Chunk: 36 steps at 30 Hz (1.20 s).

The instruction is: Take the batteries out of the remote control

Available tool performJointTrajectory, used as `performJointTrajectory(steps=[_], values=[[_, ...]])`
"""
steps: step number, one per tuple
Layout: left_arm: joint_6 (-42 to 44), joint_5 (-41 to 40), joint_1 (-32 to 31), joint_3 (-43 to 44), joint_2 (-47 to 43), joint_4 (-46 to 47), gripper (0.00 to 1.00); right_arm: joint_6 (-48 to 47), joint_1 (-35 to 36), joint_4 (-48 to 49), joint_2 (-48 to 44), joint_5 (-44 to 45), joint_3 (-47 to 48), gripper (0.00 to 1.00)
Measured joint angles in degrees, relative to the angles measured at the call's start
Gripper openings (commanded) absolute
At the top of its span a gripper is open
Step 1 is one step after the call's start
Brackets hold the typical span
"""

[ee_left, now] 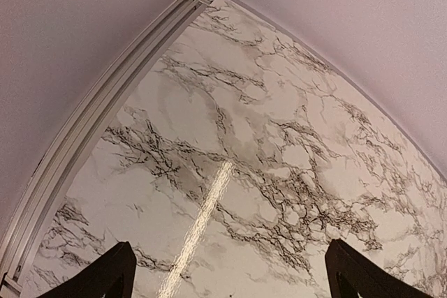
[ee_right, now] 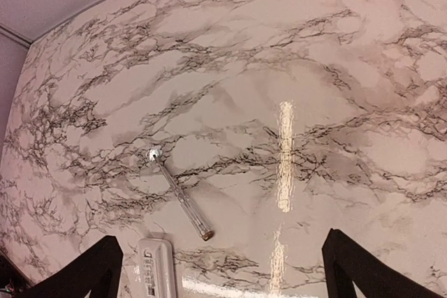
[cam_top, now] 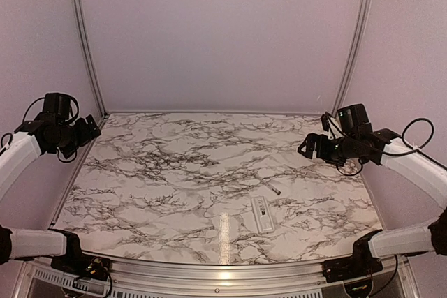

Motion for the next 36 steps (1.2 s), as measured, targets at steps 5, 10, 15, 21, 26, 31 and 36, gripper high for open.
performJointTrajectory(steps=[5, 10, 15, 21, 26, 31, 36], values=[[-0.04, 3.89, -0.02, -3.34, -4.94, -2.86, 0.99, 4.5, 5.99, -6.12, 0.2, 1.99, 0.85, 0.98], [1.09, 7.08, -0.68, -5.22, -7.63, -5.81, 0.99, 9.53, 11.58, -11.41, 2.38, 3.85, 1.57, 0.98], [1.81, 8.76, -2.91, -5.64, -9.53, -7.06, 0.98, 13.35, 16.96, -14.25, 6.29, 5.07, 4.66, 0.98], [2.73, 10.01, -5.86, -7.56, -11.23, -7.87, 0.97, 16.98, 23.21, -17.44, 15.08, 6.08, 9.64, 0.98], [3.89, 11.06, -6.95, -8.83, -12.81, -9.11, 0.96, 18.23, 28.65, -20.22, 23.37, 6.69, 14.23, 0.98], [5.95, 10.27, -7.93, -8.74, -13.75, -10.4, 0.95, 18.25, 31.08, -21.64, 30.05, 6.21, 18.51, 0.98], [7.5, 8.92, -9.79, -8.74, -13.81, -11.69, 0.97, 17.68, 31.76, -23.61, 35.8, 6.16, 22.6, 0.99]])
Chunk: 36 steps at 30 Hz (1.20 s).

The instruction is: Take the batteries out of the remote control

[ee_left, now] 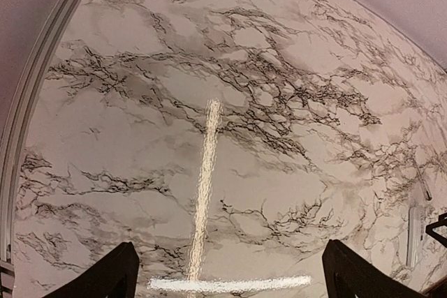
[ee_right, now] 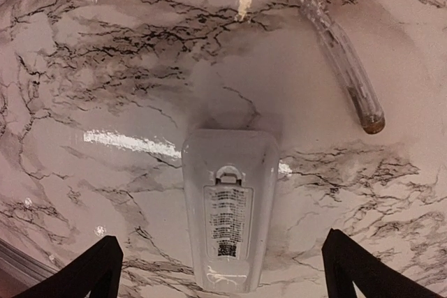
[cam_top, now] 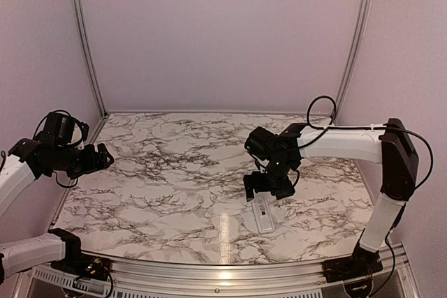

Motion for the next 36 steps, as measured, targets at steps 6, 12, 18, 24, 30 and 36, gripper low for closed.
performJointTrajectory(steps=[6, 12, 18, 24, 30, 36], values=[[0.39, -0.92, -0.35, 0.0, -0.11, -0.44, 0.99, -1.29, 0.59, -1.95, 2.97, -0.2, 1.46, 0.98], [0.37, -1.33, -0.35, 0.0, -0.09, -0.44, 0.99, -2.6, 0.59, -2.97, 5.7, -0.68, 1.81, 0.99], [0.35, -2.56, -0.35, 0.0, -0.09, -0.44, 0.99, -3.82, 0.59, -3.48, 7.96, -1.18, 3.58, 0.98], [0.35, -2.89, -0.35, 0.0, -0.09, -0.44, 0.99, -3.72, 0.59, -3.93, 10.12, -0.96, 4.61, 0.9], [0.35, -3.13, -0.35, 0.0, -0.09, -0.42, 0.99, -3.13, 0.61, -4.28, 10.88, -0.09, 4.61, 0.78], [0.35, -3.37, -0.35, 0.0, -0.11, -0.42, 0.99, -2.99, 0.61, -4.0, 11.5, 0.35, 4.63, 0.74]])
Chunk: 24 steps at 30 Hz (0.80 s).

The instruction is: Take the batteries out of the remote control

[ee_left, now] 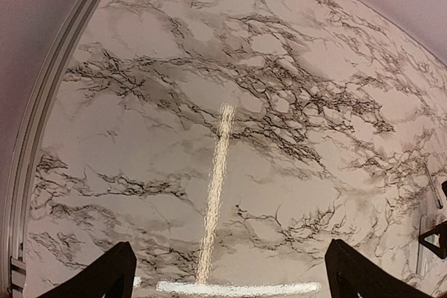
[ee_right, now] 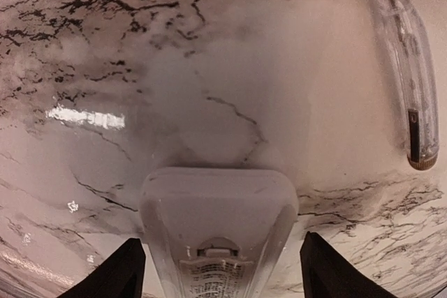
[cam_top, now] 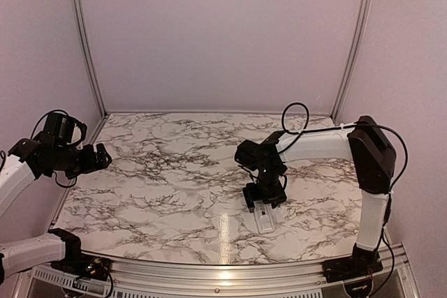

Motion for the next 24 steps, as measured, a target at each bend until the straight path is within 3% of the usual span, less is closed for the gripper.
performJointTrajectory(steps=[4, 17, 24], values=[[0.0, -0.04, -0.04, 0.0, 0.0, -0.02, 0.99, 0.04, 0.0, 0.09, 1.11, 0.33, 0.31, 0.67], [0.0, -0.04, -0.09, 0.0, -0.09, 0.0, 0.99, 0.7, 0.07, 0.63, 1.46, 1.46, 0.87, 0.24], [0.04, 0.0, -0.09, 0.0, -0.04, 0.0, 0.99, 1.38, 0.07, 0.35, 1.46, 1.62, 1.51, 0.18]])
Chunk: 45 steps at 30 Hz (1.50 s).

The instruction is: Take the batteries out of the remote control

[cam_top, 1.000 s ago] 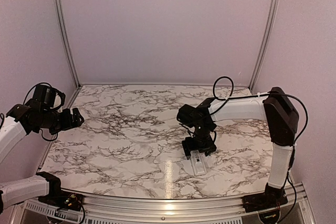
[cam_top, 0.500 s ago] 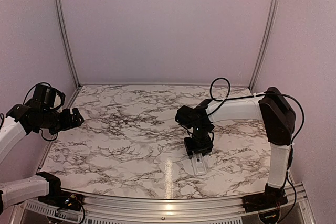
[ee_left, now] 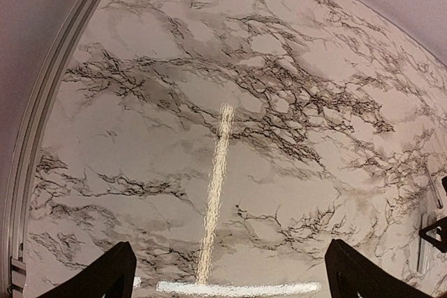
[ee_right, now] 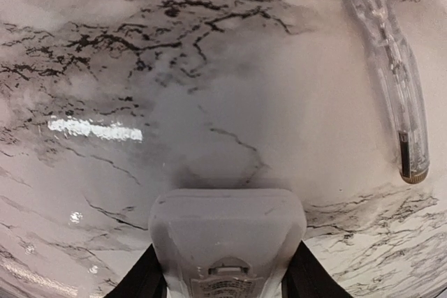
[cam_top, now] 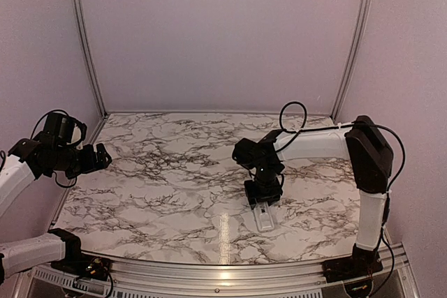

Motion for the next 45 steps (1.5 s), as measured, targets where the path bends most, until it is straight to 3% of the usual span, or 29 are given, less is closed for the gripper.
performJointTrajectory(steps=[10, 14, 24, 32, 39, 45], values=[[-0.28, 1.49, 0.0, 0.0, 1.18, 0.0, 0.99, 6.88, 0.02, 0.85, -6.27, -0.81, 2.86, 0.14], [-1.16, 3.74, 0.0, 1.05, 1.79, 0.02, 0.99, 10.99, 0.02, 2.71, -10.56, -1.25, 2.86, 0.06], [-6.97, 9.18, -2.45, 7.1, 6.56, 4.57, 0.99, 22.93, -2.34, 16.35, -18.03, -8.11, -0.46, 0.0], [-12.9, 8.9, -11.08, 9.33, 7.82, 16.24, 0.98, 36.96, -7.23, 30.16, -20.39, -13.18, -4.74, 0.0], [-17.14, 5.99, -21.46, 8.5, 8.92, 27.47, 0.95, 48.65, -7.19, 33.05, -23.54, -11.65, -4.72, 0.0], [-17.94, 3.85, -30.4, 8.57, 16.17, 37.77, 0.94, 57.46, -7.19, 32.65, -28.26, -8.87, -4.39, 0.0]])
